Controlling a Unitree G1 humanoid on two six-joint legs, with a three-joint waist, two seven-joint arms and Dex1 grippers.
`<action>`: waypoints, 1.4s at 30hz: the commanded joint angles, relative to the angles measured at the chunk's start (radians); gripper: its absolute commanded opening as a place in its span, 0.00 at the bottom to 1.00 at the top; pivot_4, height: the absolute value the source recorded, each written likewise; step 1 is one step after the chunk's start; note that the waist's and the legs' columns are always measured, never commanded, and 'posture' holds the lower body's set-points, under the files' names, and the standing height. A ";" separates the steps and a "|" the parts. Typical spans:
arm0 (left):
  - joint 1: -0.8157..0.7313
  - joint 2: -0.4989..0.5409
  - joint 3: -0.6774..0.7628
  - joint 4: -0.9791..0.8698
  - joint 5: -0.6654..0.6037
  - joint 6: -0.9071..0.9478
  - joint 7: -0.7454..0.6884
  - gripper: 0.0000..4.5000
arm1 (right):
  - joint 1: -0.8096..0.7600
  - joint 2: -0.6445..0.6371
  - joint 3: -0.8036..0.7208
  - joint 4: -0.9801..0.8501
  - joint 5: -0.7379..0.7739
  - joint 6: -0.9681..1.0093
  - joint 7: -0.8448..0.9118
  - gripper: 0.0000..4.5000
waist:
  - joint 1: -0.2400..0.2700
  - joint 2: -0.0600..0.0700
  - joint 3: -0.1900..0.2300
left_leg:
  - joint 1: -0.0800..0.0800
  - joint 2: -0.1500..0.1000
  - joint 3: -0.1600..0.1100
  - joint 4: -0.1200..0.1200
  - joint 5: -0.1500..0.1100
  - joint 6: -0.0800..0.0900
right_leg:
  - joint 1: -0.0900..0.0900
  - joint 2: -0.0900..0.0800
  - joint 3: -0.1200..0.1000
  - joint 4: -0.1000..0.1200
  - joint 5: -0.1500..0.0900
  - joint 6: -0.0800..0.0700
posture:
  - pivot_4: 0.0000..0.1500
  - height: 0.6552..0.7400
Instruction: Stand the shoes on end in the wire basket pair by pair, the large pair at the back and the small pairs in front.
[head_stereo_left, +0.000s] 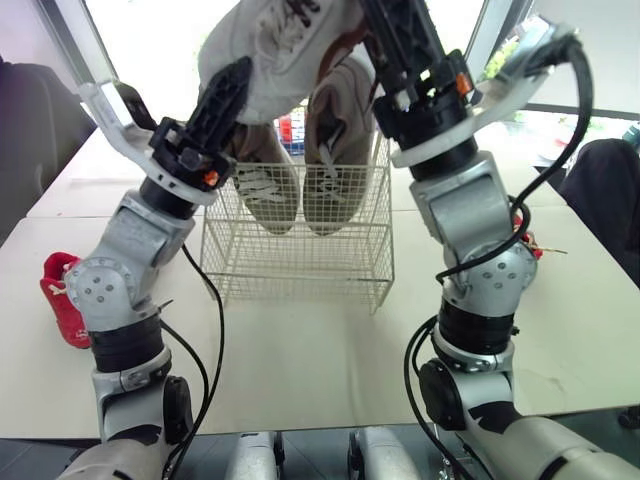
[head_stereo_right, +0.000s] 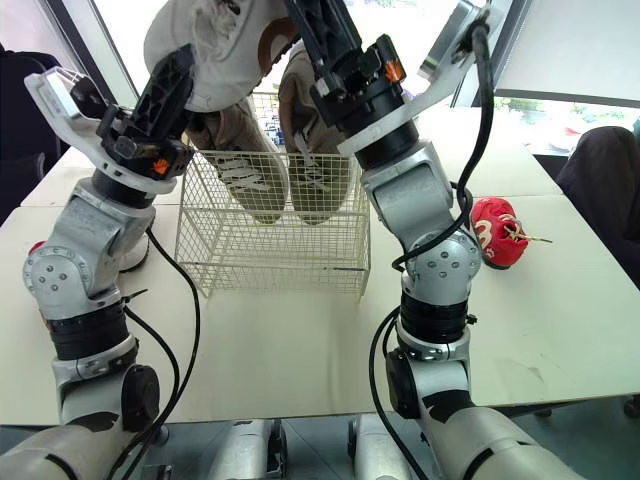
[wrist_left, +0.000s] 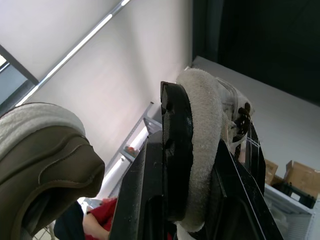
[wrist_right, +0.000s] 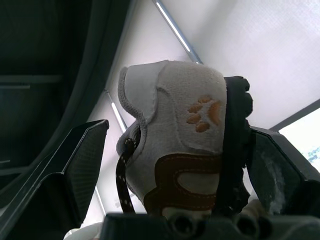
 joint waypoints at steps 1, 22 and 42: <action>0.008 0.003 -0.020 -0.031 0.010 -0.007 -0.013 0.07 | -0.039 0.033 0.036 -0.049 -0.014 -0.004 -0.014 0.93 | 0.000 0.000 0.000 | 0.000 0.000 0.000 0.000 0.000 0.000 | 0.000 0.000 0.000 0.000 0.000 0.000 | 1.00 0.00; 0.163 0.162 -0.121 -0.256 0.312 0.002 0.127 0.67 | -0.156 -0.475 -0.169 0.078 0.059 0.206 0.273 0.09 | 0.006 0.001 0.001 | -0.004 -0.001 0.000 -0.002 0.000 0.001 | 0.000 -0.001 -0.001 -0.006 -0.002 -0.004 | 1.00 0.00; 0.559 0.402 -0.073 -0.552 0.305 0.016 0.199 0.67 | -0.157 -0.681 0.084 0.647 -0.540 0.006 1.177 0.09 | 0.004 0.002 0.002 | 0.004 -0.001 0.004 -0.012 -0.001 0.002 | 0.000 -0.002 0.006 -0.012 -0.001 -0.003 | 1.00 0.00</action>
